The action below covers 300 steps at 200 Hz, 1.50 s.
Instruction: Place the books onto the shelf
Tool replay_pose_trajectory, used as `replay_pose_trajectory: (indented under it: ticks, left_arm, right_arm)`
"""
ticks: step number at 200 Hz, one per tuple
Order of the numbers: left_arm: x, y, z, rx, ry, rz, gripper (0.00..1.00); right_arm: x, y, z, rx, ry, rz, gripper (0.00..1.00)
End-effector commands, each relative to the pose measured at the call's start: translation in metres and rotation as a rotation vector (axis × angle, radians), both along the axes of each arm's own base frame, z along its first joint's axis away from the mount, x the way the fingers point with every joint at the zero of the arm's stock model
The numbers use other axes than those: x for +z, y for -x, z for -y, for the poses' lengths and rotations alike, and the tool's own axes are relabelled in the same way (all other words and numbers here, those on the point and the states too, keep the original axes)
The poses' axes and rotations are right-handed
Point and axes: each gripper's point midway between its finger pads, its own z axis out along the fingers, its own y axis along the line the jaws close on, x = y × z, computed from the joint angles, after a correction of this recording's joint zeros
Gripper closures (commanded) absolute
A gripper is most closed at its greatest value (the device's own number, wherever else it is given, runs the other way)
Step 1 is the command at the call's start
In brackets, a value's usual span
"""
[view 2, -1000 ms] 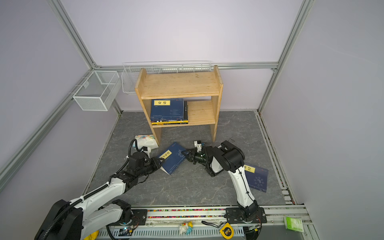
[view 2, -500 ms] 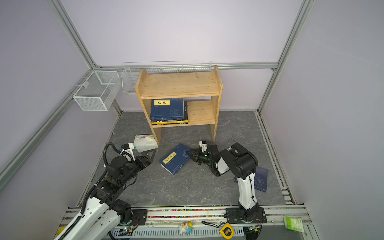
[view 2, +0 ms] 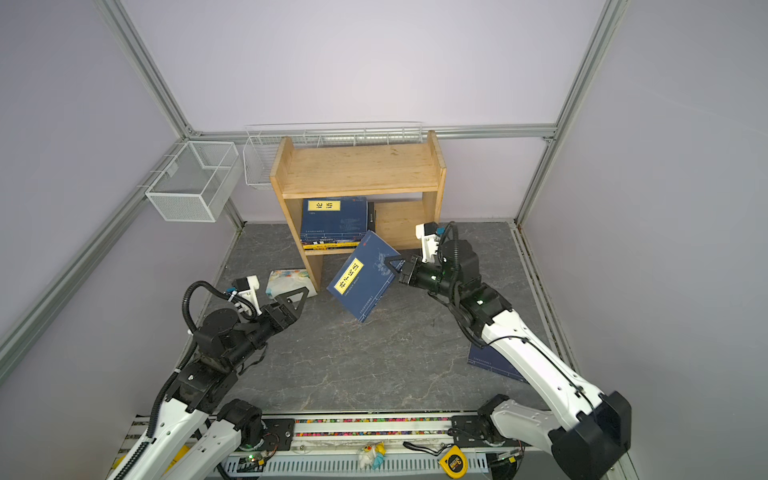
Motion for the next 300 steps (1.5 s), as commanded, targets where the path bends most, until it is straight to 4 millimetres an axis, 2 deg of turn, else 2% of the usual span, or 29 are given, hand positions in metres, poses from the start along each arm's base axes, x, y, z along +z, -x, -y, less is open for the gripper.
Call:
replay_pose_trajectory:
  ticks: [1,20,34,54,70,94,136,171,193,209,233,252,269,282,300]
  left_arm:
    - [0.072,0.012,0.036,-0.233,0.173,0.174,0.0]
    - [0.104,0.021,0.051,-0.356,0.237,0.254,0.0]
    - [0.108,0.018,0.065,-0.414,0.249,0.262,0.0]
    - [0.117,0.02,0.087,-0.496,0.256,0.279,0.0]
    - [0.114,0.014,0.101,-0.515,0.254,0.263,0.0]
    - [0.099,-0.001,0.115,-0.5,0.252,0.217,0.0]
    - [0.089,-0.011,0.137,-0.506,0.243,0.192,0.0]
    - [0.094,-0.012,0.155,-0.546,0.235,0.208,0.0]
    - [0.111,-0.007,0.158,-0.587,0.29,0.269,0.03]
    - [0.125,0.0,0.157,-0.617,0.34,0.314,0.1]
    - [0.144,0.008,0.154,-0.654,0.402,0.38,0.31]
    - [0.155,0.015,0.15,-0.674,0.453,0.399,0.53]
    - [0.159,0.017,0.149,-0.676,0.458,0.399,0.76]
    - [0.161,0.019,0.149,-0.68,0.438,0.388,0.88]
    - [0.16,0.02,0.151,-0.685,0.363,0.367,0.99]
  right_arm:
    - [0.017,0.003,0.022,-0.081,0.1,0.12,0.92]
    - [0.052,0.003,0.033,-0.144,0.063,0.211,0.91]
    - [0.068,0.002,0.034,-0.151,0.044,0.243,0.91]
    - [0.079,0.0,0.028,-0.128,0.014,0.248,0.91]
    - [0.086,0.0,0.024,-0.11,-0.031,0.258,0.91]
    - [0.097,0.002,0.023,-0.096,-0.066,0.27,0.91]
    - [0.121,0.017,0.026,-0.069,-0.146,0.318,0.92]
    - [0.131,0.023,0.021,-0.023,-0.218,0.321,0.92]
    - [0.132,0.025,0.017,0.01,-0.257,0.303,0.92]
    - [0.132,0.025,0.018,0.007,-0.27,0.298,0.93]
    - [0.131,0.024,0.021,-0.013,-0.28,0.294,0.93]
    - [0.127,0.021,0.023,-0.032,-0.28,0.285,0.92]
    - [0.122,0.019,0.023,-0.037,-0.273,0.273,0.89]
    - [0.118,0.017,0.022,-0.033,-0.262,0.26,0.81]
    - [0.11,0.017,0.02,-0.015,-0.223,0.251,0.53]
